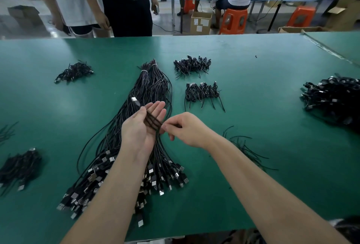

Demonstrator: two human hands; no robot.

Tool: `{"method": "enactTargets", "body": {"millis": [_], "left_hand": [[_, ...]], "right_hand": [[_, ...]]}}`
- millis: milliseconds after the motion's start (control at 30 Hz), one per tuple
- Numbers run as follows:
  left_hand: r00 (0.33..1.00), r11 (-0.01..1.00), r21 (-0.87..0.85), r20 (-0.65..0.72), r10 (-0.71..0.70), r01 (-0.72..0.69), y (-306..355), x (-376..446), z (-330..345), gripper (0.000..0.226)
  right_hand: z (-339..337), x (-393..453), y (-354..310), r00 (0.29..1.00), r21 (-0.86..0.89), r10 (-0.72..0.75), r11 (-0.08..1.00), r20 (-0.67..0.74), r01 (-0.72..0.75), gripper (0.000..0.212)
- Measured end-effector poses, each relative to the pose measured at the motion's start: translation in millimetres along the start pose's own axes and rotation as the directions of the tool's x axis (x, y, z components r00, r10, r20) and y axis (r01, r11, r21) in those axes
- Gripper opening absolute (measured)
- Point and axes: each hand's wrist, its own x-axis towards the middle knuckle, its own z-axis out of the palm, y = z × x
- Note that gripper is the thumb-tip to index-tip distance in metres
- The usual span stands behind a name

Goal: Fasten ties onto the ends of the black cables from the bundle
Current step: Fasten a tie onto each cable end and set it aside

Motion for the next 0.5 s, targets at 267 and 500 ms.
{"method": "enactTargets", "body": {"millis": [267,500], "left_hand": [[0.993,0.999,0.031,0.121,0.006,-0.009,15,-6,2,0.028],[0.851,0.921,0.390,0.487,-0.195,-0.012,37,-24,-19,0.028]], "right_hand": [[-5,-6,3,0.989,-0.005,0.034,0.999,0.144,-0.033,0.031],[-32,-2,3,0.978,0.099,0.100,0.988,0.183,-0.120,0.038]]}}
